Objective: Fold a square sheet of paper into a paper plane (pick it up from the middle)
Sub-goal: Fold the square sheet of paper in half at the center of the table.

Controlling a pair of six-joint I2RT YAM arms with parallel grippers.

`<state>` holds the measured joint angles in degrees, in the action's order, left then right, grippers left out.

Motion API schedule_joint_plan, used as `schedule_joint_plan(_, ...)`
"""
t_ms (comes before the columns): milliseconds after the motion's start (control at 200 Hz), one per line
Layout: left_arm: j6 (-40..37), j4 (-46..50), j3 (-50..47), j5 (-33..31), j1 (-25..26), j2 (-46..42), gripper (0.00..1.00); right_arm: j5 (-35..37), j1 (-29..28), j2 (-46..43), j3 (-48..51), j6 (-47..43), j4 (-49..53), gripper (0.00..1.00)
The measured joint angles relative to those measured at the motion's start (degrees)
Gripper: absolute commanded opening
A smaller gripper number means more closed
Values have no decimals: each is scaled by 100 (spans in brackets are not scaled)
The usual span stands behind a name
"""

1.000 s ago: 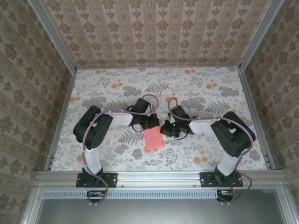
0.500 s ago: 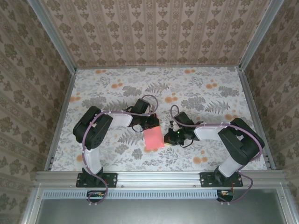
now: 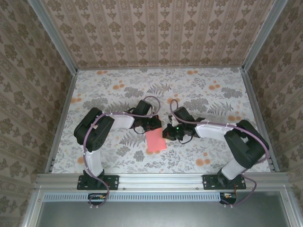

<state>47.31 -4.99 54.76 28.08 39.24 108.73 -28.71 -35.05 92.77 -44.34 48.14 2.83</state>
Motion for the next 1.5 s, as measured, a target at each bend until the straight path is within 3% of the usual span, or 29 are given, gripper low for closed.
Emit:
schedule_joint_plan(240,0,-2,-7,-2,0,-4,0,-2,0,719,-114,68,-400,0)
schedule_joint_plan(615,7,-52,-48,28,-35,-7,0,-164,15,330,824,170,-1342,0)
schedule_joint_plan(925,24,-131,-76,122,-70,2,0,-439,-72,-334,1370,-52,-780,0)
schedule_joint_plan(1230,-243,118,81,210,-70,4,0,-90,11,-933,966,-243,260,0)
schedule_joint_plan(1500,-612,636,448,197,-63,-98,4,131,179,-251,278,-166,-205,0)
